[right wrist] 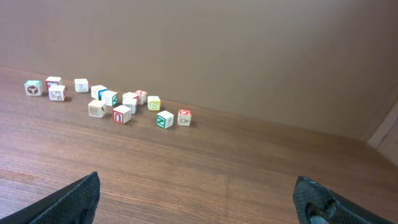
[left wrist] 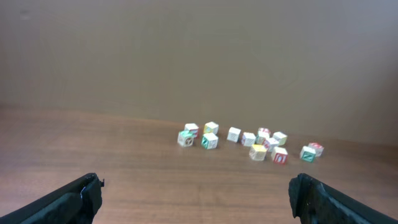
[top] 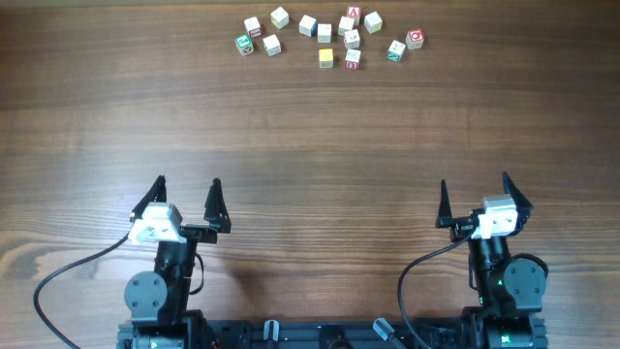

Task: Form a circle
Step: 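Reach the left gripper forward to the block cluster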

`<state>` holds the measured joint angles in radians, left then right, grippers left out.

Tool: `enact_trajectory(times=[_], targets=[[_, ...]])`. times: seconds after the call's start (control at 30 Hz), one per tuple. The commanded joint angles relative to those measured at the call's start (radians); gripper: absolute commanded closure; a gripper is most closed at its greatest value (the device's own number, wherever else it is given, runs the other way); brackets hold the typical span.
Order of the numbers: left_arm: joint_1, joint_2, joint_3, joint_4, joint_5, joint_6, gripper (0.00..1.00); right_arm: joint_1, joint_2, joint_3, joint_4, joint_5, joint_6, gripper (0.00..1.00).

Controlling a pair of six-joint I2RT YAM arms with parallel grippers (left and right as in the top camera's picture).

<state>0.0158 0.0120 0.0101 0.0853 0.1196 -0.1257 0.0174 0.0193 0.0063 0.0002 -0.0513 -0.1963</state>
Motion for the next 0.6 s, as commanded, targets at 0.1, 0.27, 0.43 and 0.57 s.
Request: enact_trajectory(times=[0.1, 0.27, 0.43, 0.57], targets=[[0.003, -0.006, 0.036, 0.019, 0.177, -0.046, 0.0, 0.002, -0.008, -0.001, 0.002, 0.005, -0.011, 0.0], [0.003, 0.044, 0.24, -0.143, 0.179, -0.062, 0.0, 0.002, -0.008, -0.001, 0.002, 0.005, -0.011, 0.0], [0.003, 0.257, 0.567, -0.314, 0.175, -0.062, 0.0, 0.002, -0.008, -0.001, 0.002, 0.005, -0.011, 0.0], [0.001, 0.533, 0.896, -0.477, 0.177, -0.062, 0.0, 0.002, -0.008, -0.001, 0.002, 0.005, -0.011, 0.01]])
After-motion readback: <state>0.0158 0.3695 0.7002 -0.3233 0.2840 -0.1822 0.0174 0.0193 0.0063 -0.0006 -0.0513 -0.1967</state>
